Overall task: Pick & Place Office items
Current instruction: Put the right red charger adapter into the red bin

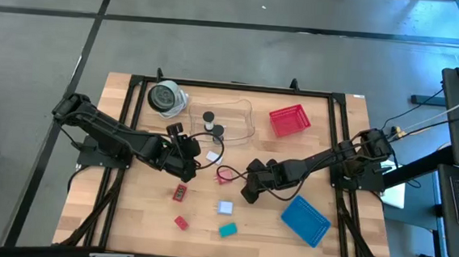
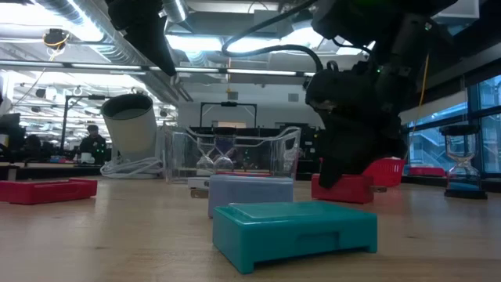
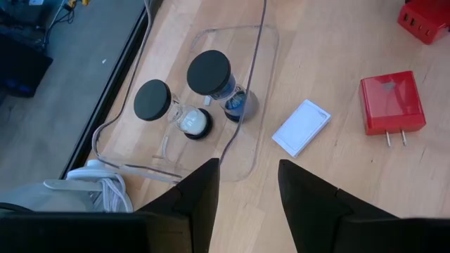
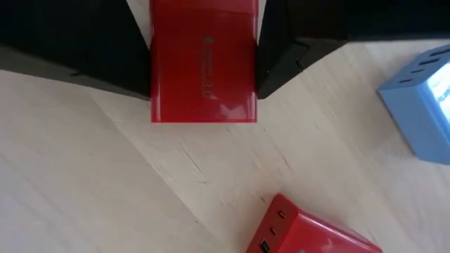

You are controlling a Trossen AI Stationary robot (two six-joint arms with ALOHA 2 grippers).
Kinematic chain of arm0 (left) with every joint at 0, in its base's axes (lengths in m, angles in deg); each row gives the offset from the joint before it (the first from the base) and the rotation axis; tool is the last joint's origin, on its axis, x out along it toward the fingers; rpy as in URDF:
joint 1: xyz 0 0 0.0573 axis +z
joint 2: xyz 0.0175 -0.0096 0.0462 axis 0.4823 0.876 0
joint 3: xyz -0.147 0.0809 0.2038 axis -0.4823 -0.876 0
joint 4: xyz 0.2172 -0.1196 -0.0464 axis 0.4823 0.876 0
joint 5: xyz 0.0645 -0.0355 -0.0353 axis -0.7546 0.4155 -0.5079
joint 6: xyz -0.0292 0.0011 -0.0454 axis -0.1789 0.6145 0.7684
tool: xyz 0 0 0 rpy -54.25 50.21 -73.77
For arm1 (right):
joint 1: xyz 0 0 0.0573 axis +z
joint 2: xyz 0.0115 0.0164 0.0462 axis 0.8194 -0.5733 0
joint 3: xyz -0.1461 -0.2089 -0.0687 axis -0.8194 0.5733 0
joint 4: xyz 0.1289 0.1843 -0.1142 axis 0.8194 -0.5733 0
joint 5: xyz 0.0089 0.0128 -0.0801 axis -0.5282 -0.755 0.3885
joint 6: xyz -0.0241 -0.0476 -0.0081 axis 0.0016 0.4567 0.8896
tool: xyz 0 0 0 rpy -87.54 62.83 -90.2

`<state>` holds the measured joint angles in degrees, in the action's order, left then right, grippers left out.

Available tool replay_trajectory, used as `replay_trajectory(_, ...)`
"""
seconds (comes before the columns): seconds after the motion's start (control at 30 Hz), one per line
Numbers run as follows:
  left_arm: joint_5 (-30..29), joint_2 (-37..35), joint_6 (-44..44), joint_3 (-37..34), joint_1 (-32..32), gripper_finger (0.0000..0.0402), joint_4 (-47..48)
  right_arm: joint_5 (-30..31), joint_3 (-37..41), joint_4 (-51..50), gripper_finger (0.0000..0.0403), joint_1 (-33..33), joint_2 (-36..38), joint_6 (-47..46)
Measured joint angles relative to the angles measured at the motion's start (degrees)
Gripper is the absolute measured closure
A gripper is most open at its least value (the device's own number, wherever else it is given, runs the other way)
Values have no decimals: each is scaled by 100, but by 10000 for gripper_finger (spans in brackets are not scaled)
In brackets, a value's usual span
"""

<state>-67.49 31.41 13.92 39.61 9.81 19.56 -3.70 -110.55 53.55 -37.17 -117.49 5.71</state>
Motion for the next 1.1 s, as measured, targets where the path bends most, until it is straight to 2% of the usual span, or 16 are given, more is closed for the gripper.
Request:
replay_trajectory(0.17, 0, 0, 0, 0, 0, 258, 1, -90, 8, -98, 192, 0, 106, 167)
replay_trajectory(0.37, -2, 0, 0, 0, 0, 258, 0, 27, 7, -515, 173, -41, 802, 373)
replay_trajectory(0.6, -39, 0, 0, 2, 0, 258, -2, 840, 7, -2012, 192, -430, 2085, 541)
replay_trajectory(0.83, -42, 0, 0, 2, 0, 258, -15, 1964, 4, -3081, 173, -1509, 3105, 948)
replay_trajectory(0.97, -42, 0, 0, 2, 0, 258, -23, 2087, 4, -3049, 183, -2506, 3253, 1555)
replay_trajectory(1.1, -42, 0, 0, 2, 0, 258, -51, 2049, 4, -2935, 187, -3465, 3056, 2158)
